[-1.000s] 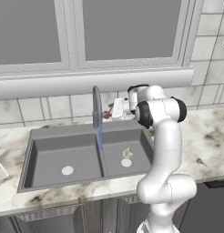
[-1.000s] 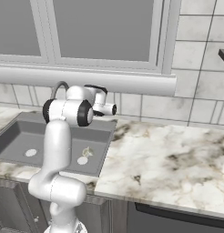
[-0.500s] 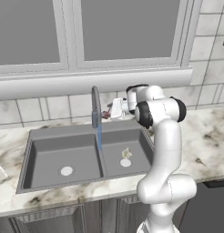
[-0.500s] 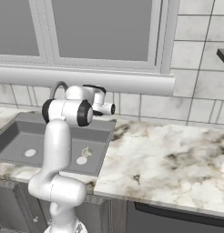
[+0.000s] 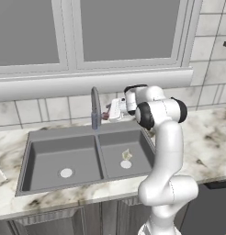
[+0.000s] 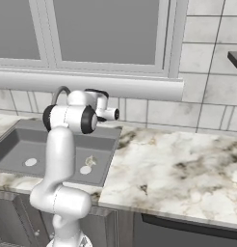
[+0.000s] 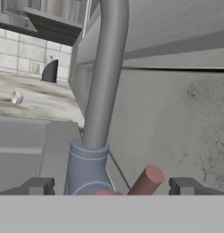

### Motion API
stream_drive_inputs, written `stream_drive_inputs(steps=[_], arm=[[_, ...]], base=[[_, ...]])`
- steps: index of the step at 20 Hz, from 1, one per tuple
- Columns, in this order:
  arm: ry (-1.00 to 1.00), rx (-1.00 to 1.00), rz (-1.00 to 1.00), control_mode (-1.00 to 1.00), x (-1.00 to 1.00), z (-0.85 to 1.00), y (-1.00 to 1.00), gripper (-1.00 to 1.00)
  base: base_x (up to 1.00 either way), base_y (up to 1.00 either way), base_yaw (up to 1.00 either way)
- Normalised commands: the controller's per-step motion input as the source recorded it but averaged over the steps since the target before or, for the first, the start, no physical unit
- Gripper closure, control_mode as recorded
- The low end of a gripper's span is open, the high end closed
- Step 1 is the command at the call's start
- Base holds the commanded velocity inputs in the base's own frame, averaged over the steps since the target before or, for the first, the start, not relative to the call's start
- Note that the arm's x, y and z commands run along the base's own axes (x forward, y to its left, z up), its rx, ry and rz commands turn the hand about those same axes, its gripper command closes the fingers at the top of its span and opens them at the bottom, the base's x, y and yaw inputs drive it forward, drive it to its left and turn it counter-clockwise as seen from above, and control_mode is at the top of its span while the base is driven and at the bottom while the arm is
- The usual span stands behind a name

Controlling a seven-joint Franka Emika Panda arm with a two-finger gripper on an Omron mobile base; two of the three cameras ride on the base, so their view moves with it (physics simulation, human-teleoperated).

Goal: Turn on the sink faucet. Then move the garlic from the counter to the sink. Turn off the sink. Move the vegetable from the sink to the pot next to the stove. Finally move the pot to the rear left burner.

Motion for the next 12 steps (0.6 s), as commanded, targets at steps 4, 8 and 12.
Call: stream_drive_inputs(steps=[4,8,12], arm=[[0.0,-0.02,0.04,-1.0,0.0,0.12,0.79,-1.0],[-0.03,0.0,0.0,-1.0,0.01,0.01,0.19,-1.0],[-0.02,0.0,0.0,-1.0,0.2,0.0,-0.33,-1.0]], base=[[0.0,0.0,0.0],[0.0,0.0,0.0],[0.0,0.0,0.0]])
